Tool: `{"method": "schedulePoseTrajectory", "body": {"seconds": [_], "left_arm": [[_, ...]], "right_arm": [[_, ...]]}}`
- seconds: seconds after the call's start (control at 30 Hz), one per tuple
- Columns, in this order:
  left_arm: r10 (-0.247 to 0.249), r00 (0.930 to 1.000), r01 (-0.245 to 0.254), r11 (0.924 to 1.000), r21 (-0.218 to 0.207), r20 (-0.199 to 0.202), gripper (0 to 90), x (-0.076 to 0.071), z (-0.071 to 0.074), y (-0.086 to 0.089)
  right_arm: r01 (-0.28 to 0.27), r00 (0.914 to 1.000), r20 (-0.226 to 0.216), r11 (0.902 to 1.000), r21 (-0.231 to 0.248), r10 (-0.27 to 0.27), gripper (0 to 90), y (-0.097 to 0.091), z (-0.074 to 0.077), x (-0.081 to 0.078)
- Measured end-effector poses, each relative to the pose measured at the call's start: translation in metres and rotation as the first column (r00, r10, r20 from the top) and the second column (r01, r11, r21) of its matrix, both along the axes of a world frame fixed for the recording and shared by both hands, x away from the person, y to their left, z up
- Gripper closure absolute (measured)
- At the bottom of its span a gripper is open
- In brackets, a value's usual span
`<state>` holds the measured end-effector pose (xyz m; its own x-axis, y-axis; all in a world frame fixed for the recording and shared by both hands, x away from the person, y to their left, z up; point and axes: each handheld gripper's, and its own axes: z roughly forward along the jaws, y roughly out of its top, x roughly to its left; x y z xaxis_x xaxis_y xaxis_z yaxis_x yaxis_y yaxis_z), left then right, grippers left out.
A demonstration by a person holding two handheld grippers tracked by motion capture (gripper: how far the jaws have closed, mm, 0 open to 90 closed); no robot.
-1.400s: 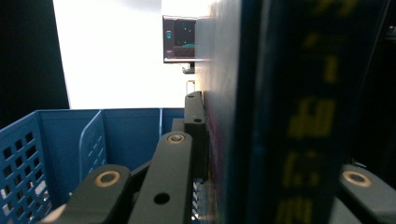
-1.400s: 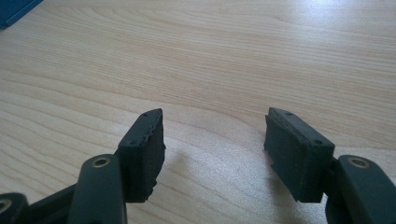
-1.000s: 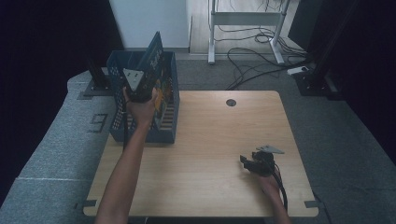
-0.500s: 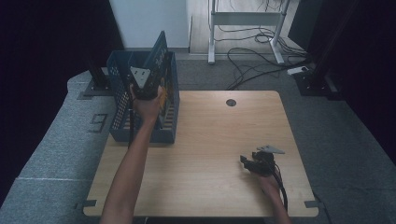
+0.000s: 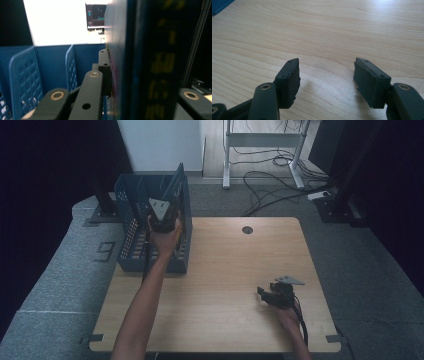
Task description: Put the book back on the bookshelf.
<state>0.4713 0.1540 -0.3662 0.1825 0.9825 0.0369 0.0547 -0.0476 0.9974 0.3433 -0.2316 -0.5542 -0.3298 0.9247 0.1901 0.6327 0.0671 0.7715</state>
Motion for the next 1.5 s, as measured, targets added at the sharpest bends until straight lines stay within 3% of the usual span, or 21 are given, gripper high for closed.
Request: {"method": "schedulePoseTrajectory", "body": {"seconds": [0.23,0.53,0.67,0.83,1.1,1.2,1.5], "left_arm": [[-0.004,0.9994,0.004,1.0,0.008,-0.034,82.0,0.0,-0.025,-0.001],[-0.037,0.9988,0.038,0.9991,0.021,-0.032,78.9,-0.009,-0.033,-0.003],[-0.065,0.9969,0.066,0.9978,0.009,-0.045,73.7,-0.012,-0.031,-0.002],[-0.092,0.994,0.093,0.9957,0.002,-0.059,60.8,-0.016,-0.029,-0.004],[-0.12,0.9884,0.122,0.9924,0.017,-0.093,50.5,-0.018,-0.032,-0.002],[-0.14,0.9825,0.143,0.9896,0.016,-0.122,46.6,-0.018,-0.034,0.0],[-0.165,0.977,0.17,0.9853,0.021,-0.135,39.5,-0.023,-0.032,0.004]], "right_arm": [[-0.002,1.0,0.002,1.0,-0.005,0.002,36.8,0.0,0.0,0.0],[-0.002,1.0,0.006,0.9997,-0.025,0.003,36.8,0.002,0.0,-0.001],[-0.003,1.0,0.009,0.9988,-0.049,0.003,36.6,0.004,0.0,-0.002],[-0.003,0.9999,0.012,0.9984,-0.056,0.003,36.5,0.005,0.0,-0.002],[-0.002,0.9999,0.011,0.9985,-0.055,0.002,36.5,0.005,0.0,-0.002],[-0.002,0.9999,0.012,0.9984,-0.056,0.003,36.5,0.005,0.0,-0.002],[-0.003,0.9999,0.011,0.9984,-0.057,0.004,36.5,0.005,0.0,-0.002]]}}
